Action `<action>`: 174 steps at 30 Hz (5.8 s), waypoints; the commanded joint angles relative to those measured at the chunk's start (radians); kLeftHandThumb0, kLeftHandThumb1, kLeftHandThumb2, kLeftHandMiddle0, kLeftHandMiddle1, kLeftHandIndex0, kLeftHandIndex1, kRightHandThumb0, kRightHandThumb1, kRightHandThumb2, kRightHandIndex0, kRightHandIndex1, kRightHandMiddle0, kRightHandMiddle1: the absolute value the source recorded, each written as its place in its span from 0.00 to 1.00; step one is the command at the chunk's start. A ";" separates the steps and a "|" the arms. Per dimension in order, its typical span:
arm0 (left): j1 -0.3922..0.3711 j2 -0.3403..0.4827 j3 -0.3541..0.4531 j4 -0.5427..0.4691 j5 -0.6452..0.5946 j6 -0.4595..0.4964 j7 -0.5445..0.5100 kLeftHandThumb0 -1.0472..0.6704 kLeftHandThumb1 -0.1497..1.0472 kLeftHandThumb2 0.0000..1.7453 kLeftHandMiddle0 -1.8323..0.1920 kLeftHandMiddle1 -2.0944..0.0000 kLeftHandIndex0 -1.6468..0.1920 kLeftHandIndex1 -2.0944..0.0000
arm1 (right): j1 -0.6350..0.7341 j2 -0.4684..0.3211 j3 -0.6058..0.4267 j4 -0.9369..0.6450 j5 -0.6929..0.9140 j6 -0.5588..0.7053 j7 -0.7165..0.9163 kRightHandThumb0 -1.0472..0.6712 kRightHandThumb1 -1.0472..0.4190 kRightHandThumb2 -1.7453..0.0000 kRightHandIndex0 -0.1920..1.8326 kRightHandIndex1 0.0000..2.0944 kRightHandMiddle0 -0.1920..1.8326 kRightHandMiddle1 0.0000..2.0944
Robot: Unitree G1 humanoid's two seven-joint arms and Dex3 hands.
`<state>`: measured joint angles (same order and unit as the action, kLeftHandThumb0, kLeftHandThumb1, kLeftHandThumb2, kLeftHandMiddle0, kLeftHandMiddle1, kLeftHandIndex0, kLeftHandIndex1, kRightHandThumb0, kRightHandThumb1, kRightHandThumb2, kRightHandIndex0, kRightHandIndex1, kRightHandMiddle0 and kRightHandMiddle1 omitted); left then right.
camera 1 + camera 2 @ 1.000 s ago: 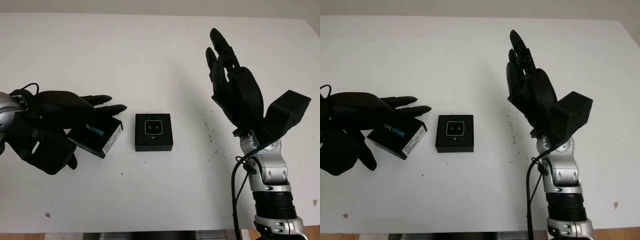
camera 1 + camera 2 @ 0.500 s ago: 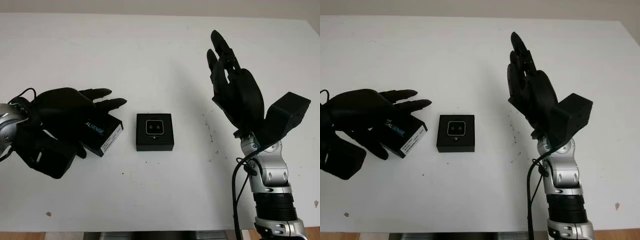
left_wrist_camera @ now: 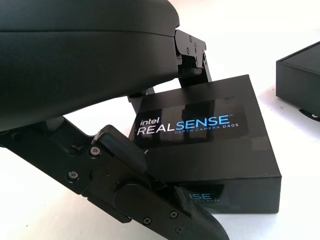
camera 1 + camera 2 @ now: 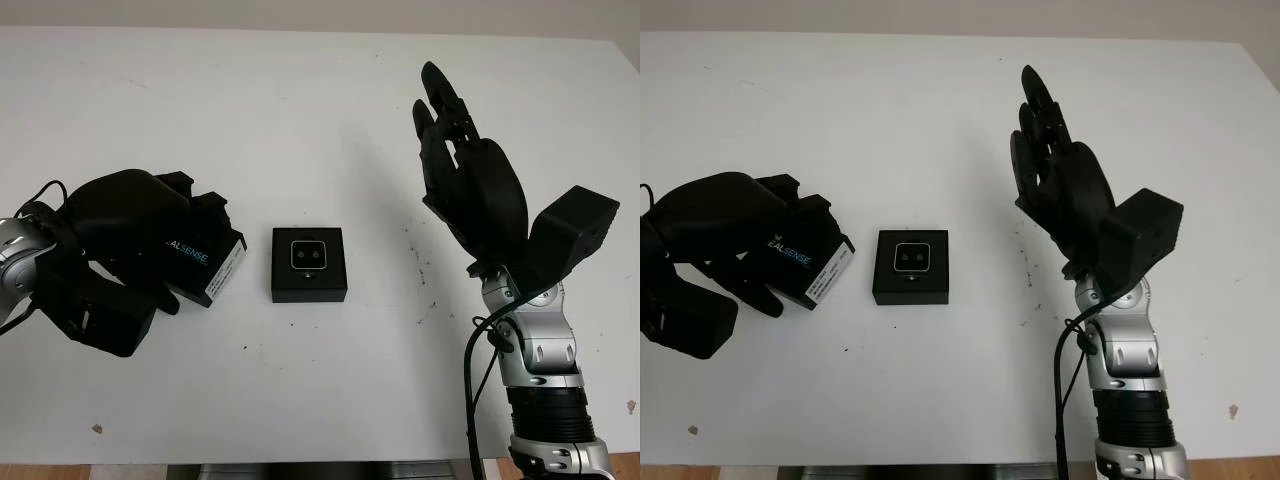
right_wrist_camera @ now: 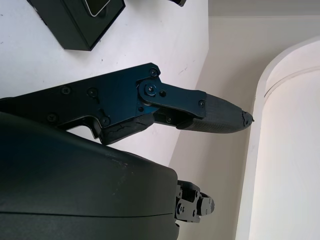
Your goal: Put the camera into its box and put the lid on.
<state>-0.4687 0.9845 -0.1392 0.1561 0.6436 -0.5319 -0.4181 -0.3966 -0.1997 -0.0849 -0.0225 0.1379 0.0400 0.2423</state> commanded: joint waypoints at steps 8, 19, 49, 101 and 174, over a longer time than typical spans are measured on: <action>0.051 -0.051 0.041 -0.162 -0.094 0.258 -0.147 0.33 1.00 0.25 0.37 0.00 0.63 0.00 | 0.010 0.001 0.006 -0.020 -0.023 -0.008 -0.023 0.18 0.00 0.68 0.06 0.03 0.04 0.08; -0.115 -0.126 0.017 -0.390 -0.193 0.812 -0.468 0.40 1.00 0.26 0.38 0.00 0.46 0.00 | 0.008 0.028 0.022 -0.027 -0.046 -0.006 -0.069 0.19 0.00 0.69 0.05 0.03 0.03 0.09; -0.198 -0.251 -0.178 -0.478 0.044 0.965 -0.457 0.41 1.00 0.24 0.41 0.00 0.62 0.00 | 0.009 0.080 0.077 -0.022 -0.107 0.010 -0.131 0.18 0.00 0.67 0.01 0.02 0.01 0.06; -0.162 -0.348 -0.268 -0.547 -0.006 1.059 -0.495 0.44 1.00 0.27 0.27 0.00 0.59 0.00 | 0.006 0.148 0.108 0.050 -0.177 -0.079 -0.218 0.18 0.00 0.67 0.03 0.03 0.04 0.07; -0.046 -0.237 -0.239 -0.332 0.502 0.501 0.020 0.13 1.00 0.38 1.00 1.00 1.00 1.00 | 0.003 0.075 0.084 0.045 -0.186 -0.057 -0.158 0.18 0.00 0.69 0.05 0.03 0.07 0.04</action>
<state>-0.5413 0.7549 -0.3841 -0.1951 1.1168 -0.0415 -0.4162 -0.3940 -0.1158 0.0068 0.0355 -0.0560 -0.0004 0.0798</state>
